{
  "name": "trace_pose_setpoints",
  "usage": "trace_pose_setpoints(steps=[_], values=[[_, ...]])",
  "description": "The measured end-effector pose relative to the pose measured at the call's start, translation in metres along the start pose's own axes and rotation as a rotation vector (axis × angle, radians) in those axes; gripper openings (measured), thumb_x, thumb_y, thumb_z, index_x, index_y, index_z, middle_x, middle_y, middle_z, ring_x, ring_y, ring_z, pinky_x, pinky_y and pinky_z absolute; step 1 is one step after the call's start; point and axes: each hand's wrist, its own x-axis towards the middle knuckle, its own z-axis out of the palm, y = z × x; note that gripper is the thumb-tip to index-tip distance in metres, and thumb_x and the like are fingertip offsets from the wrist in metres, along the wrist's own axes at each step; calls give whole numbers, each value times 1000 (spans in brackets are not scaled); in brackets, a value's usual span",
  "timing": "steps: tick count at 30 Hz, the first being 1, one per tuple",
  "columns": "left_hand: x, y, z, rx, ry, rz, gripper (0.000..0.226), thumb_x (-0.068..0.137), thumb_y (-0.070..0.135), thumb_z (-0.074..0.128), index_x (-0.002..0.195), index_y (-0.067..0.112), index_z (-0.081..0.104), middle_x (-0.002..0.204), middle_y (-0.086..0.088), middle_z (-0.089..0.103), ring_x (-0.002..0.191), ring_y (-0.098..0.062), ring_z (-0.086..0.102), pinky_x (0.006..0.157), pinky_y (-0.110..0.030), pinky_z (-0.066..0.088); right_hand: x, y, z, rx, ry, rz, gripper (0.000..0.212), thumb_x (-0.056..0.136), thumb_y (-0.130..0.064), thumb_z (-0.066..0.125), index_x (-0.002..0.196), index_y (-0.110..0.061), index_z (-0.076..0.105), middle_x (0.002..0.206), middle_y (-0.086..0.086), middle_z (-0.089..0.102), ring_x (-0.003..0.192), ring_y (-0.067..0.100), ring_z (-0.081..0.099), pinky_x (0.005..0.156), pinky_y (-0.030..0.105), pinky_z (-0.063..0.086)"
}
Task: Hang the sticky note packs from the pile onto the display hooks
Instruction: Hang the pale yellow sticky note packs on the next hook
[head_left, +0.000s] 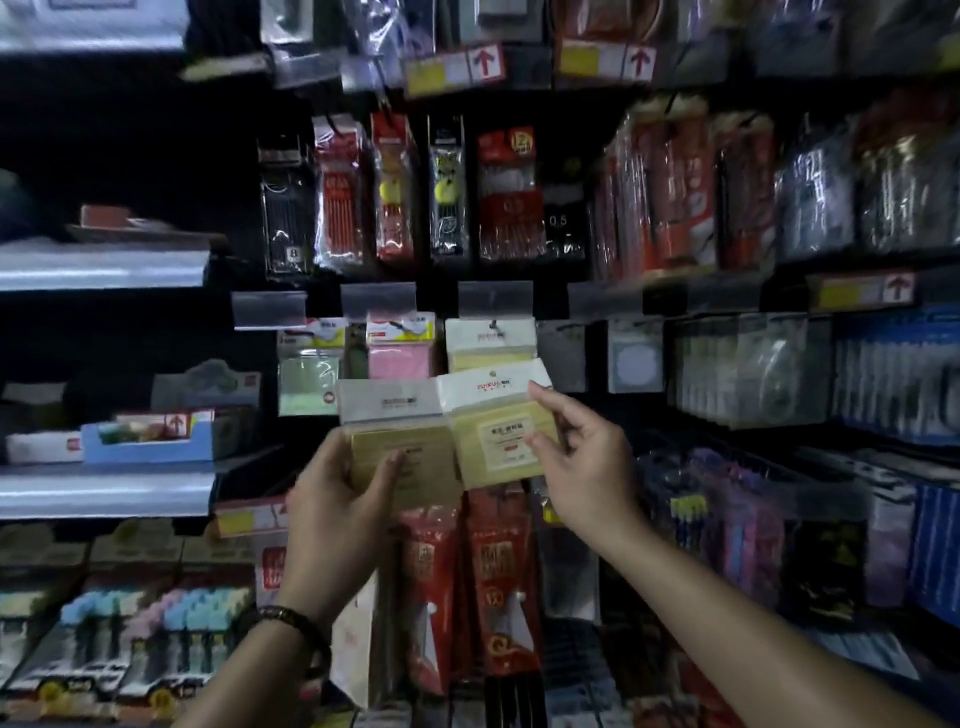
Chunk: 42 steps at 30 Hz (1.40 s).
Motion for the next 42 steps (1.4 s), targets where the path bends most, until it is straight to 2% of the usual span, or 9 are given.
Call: trace_pose_setpoints(steps=[5, 11, 17, 24, 29, 32, 35, 39, 42], values=[[16, -1, -13, 53, 15, 11, 21, 98, 28, 74, 109, 43, 65, 110, 10, 75, 102, -16, 76, 73, -47, 68, 38, 9, 15, 10, 85, -83, 54, 99, -5, 74, 141, -37, 67, 132, -10, 72, 122, 8, 69, 102, 40, 61], [25, 1, -14, 69, 17, -22, 10, 99, 18, 72, 106, 22, 66, 104, -1, 76, 81, -25, 79, 45, -34, 61, 61, 17, 27, 32, 154, -168, 52, 99, -1, 71, 139, -34, 69, 129, -10, 70, 121, 6, 68, 103, 38, 60], [31, 2, -10, 68, 42, -20, 8, 98, 18, 74, 103, 20, 67, 97, -1, 77, 80, -12, 78, 46, -38, 62, 71, 24, 27, -31, 159, -161, 56, 98, -5, 73, 139, -44, 66, 128, -16, 69, 120, 4, 67, 101, 39, 61], [38, 6, -3, 40, -4, -10, 11, 99, 21, 72, 108, 18, 67, 104, 2, 76, 91, -16, 78, 51, -35, 64, 83, 24, 25, -277, 104, -74, 54, 98, -11, 76, 148, -24, 62, 136, -6, 67, 122, 4, 63, 106, 23, 54], [43, 5, 2, 49, -11, -1, 9, 99, 28, 73, 106, 26, 68, 102, 7, 78, 92, -12, 79, 65, -42, 68, 100, 17, 24, -551, -14, 4, 55, 100, -29, 74, 153, -26, 58, 119, 6, 75, 53, -1, 58, 59, 11, 53], [46, 6, 7, 22, -28, -7, 8, 99, 29, 74, 106, 29, 70, 101, 7, 80, 93, -13, 79, 68, -45, 68, 101, 5, 19, -720, -45, -5, 58, 100, -40, 71, 155, -29, 54, 127, 0, 73, 75, 9, 71, 74, 32, 65], [48, 11, 15, -22, -55, -22, 8, 99, 28, 74, 106, 27, 70, 100, 10, 80, 91, -12, 80, 65, -44, 68, 92, -4, 14, -974, -22, -49, 56, 101, -51, 62, 155, -40, 52, 124, -2, 58, 106, 22, 63, 86, 40, 59], [48, 21, 32, -129, -100, -62, 9, 101, 22, 71, 108, 18, 69, 100, 2, 81, 87, -15, 81, 57, -40, 66, 68, -4, 10, -581, 74, -277, 42, 101, -40, 61, 141, -31, 66, 112, -9, 52, 95, 11, 58, 83, 35, 57], [51, 22, 46, -233, -168, -136, 16, 101, 22, 71, 115, 14, 69, 107, -5, 81, 92, -22, 81, 65, -44, 67, 48, -3, 12, -191, -36, -217, 45, 101, -28, 71, 145, -31, 65, 106, -13, 65, 92, 6, 66, 77, 18, 56]])
